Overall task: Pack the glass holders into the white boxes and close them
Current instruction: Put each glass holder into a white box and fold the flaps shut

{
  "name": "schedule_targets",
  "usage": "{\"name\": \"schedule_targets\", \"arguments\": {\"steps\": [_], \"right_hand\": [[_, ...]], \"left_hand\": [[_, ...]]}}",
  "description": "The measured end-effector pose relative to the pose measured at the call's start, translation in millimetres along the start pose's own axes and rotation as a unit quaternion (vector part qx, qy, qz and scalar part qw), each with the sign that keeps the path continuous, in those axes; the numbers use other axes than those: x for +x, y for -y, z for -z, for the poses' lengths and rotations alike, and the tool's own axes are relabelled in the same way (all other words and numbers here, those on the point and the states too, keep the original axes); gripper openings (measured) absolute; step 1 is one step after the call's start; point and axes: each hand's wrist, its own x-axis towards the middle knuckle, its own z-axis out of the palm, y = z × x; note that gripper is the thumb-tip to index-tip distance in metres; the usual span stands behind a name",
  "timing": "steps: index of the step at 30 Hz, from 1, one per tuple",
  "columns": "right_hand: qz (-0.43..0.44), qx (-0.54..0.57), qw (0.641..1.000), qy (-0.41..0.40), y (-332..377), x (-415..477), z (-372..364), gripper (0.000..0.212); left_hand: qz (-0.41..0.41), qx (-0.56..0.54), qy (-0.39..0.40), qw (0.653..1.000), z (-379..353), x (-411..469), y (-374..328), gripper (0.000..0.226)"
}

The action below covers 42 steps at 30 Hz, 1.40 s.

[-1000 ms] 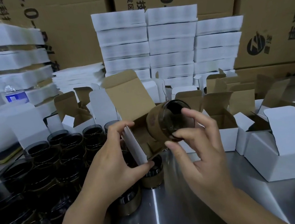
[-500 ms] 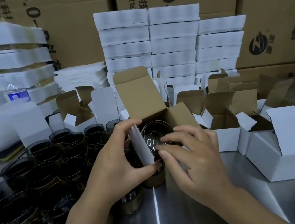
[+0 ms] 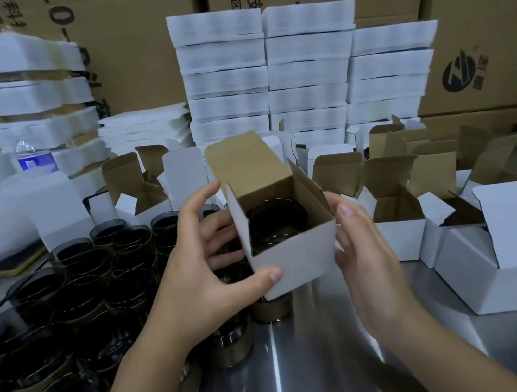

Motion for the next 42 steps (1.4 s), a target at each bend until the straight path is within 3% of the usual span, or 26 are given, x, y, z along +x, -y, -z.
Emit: {"name": "schedule_targets", "arguments": {"steps": [5, 10, 15, 31, 42], "right_hand": [[-0.073, 0.043, 0.996, 0.033, 2.8, 4.2, 4.2, 0.053], [-0.077, 0.046, 0.995, 0.038, 8.2, 4.1, 5.5, 0.031], [-0.064, 0.039, 0.996, 0.040, 12.8, 3.5, 5.7, 0.043], [-0.046, 0.066, 0.993, 0.088, 13.6, 4.2, 7.7, 0.055], [-0.052, 0.066, 0.989, 0.120, 16.1, 5.8, 11.0, 0.050]], "left_hand": [[0.001, -0.003, 0.012, 1.000, -0.4, 0.7, 1.6, 0.079], [-0.009, 0.013, 0.034, 0.999, -0.8, 0.2, 1.4, 0.065], [-0.027, -0.008, 0.044, 0.999, -1.3, -0.1, 0.6, 0.054], [-0.044, 0.019, 0.087, 0.995, 2.2, 0.1, 1.1, 0.050], [-0.022, 0.025, 0.086, 0.996, 2.0, -1.5, -2.0, 0.048]]}}
